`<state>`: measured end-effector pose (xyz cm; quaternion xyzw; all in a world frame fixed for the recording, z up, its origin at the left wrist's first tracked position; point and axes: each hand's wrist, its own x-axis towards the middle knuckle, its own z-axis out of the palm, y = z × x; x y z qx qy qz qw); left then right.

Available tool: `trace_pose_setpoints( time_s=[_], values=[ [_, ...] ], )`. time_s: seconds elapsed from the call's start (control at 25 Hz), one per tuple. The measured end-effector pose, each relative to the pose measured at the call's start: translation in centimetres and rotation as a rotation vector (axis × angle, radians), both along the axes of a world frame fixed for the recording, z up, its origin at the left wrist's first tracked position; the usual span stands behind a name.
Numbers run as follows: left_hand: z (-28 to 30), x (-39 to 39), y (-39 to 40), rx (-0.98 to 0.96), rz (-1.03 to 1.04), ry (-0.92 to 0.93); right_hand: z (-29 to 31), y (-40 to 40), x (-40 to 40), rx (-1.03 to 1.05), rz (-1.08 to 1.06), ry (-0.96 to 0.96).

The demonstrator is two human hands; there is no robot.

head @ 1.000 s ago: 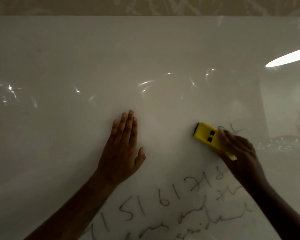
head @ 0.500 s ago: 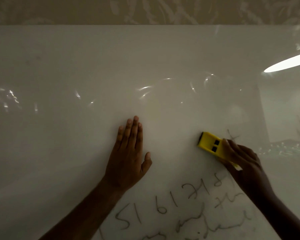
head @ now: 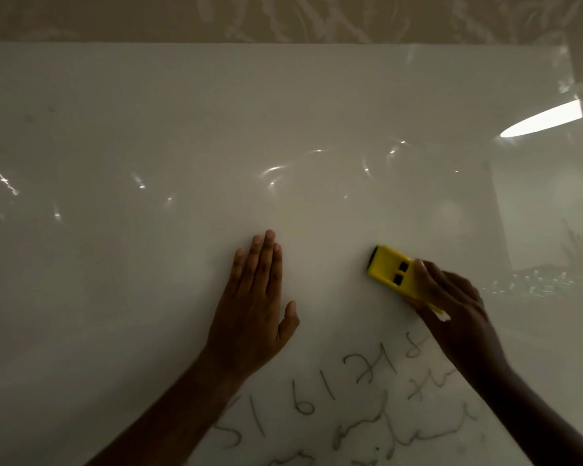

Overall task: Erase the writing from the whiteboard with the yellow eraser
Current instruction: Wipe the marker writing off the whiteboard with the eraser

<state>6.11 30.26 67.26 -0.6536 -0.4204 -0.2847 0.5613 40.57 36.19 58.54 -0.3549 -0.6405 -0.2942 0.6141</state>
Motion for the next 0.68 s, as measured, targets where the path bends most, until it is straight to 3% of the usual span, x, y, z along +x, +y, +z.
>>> trace_pose_setpoints(
  time_s=[0.12, 0.36, 0.48, 0.68],
  values=[
    [0.0, 0.0, 0.0, 0.002, -0.003, 0.007, -1.3, 0.2, 3.2, -0.031, -0.023, 0.046],
    [0.0, 0.0, 0.1, -0.011, 0.005, 0.019, 5.2, -0.2, 5.1, -0.168, -0.002, 0.343],
    [0.0, 0.1, 0.2, -0.015, 0.011, 0.016, 4.2, -1.0, 3.0, -0.168, 0.008, 0.227],
    [0.0, 0.2, 0.3, -0.02, 0.015, 0.024, -6.4, -2.0, 0.7, -0.165, 0.006, -0.01]
  ],
)
